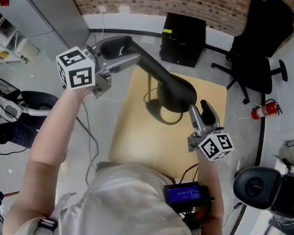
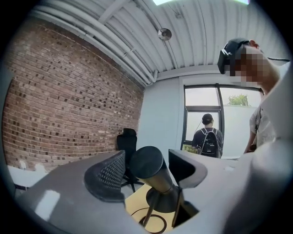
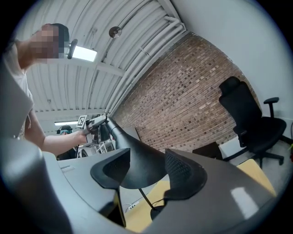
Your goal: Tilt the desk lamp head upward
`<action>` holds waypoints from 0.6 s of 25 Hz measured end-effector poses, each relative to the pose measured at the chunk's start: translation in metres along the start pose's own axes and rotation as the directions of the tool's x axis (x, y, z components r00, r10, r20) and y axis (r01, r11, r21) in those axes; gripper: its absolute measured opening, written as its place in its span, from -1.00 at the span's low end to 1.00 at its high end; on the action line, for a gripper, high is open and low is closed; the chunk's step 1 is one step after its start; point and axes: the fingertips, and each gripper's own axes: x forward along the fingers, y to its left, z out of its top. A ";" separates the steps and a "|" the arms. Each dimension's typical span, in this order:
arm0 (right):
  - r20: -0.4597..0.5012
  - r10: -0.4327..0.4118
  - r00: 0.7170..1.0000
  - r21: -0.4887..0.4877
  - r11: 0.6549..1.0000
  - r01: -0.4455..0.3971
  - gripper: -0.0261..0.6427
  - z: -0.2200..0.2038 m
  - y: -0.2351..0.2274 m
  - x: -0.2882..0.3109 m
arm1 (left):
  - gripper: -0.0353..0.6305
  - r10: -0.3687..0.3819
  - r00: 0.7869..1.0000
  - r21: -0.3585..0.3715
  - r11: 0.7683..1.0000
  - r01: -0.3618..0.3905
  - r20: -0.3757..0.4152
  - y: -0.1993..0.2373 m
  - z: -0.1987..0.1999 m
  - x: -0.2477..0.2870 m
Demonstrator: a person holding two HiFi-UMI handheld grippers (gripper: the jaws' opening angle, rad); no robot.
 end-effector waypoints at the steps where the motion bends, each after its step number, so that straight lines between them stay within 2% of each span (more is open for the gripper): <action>1: -0.002 0.006 1.000 0.020 1.000 -0.006 -0.14 -0.002 0.000 0.001 | -0.02 -0.008 1.000 0.011 1.000 0.008 -0.008 -0.001 0.001 0.001; 4: -0.017 0.011 1.000 0.074 0.997 -0.010 -0.01 -0.008 -0.003 0.004 | -0.11 -0.020 1.000 0.047 0.999 0.021 -0.015 -0.004 0.001 0.004; 10: -0.038 -0.007 0.999 0.191 0.981 0.014 0.12 -0.023 -0.016 0.013 | -0.11 -0.014 1.000 0.037 0.999 0.015 -0.025 -0.004 -0.001 0.004; 13: -0.046 0.014 0.999 0.272 0.962 -0.001 0.24 -0.030 -0.019 0.021 | -0.11 0.001 0.999 0.034 0.999 0.001 -0.040 -0.002 -0.001 0.003; 15: -0.048 0.029 0.998 0.305 0.952 -0.013 0.25 -0.033 -0.016 0.024 | -0.11 0.002 0.999 0.033 0.999 0.000 -0.044 -0.003 -0.001 0.003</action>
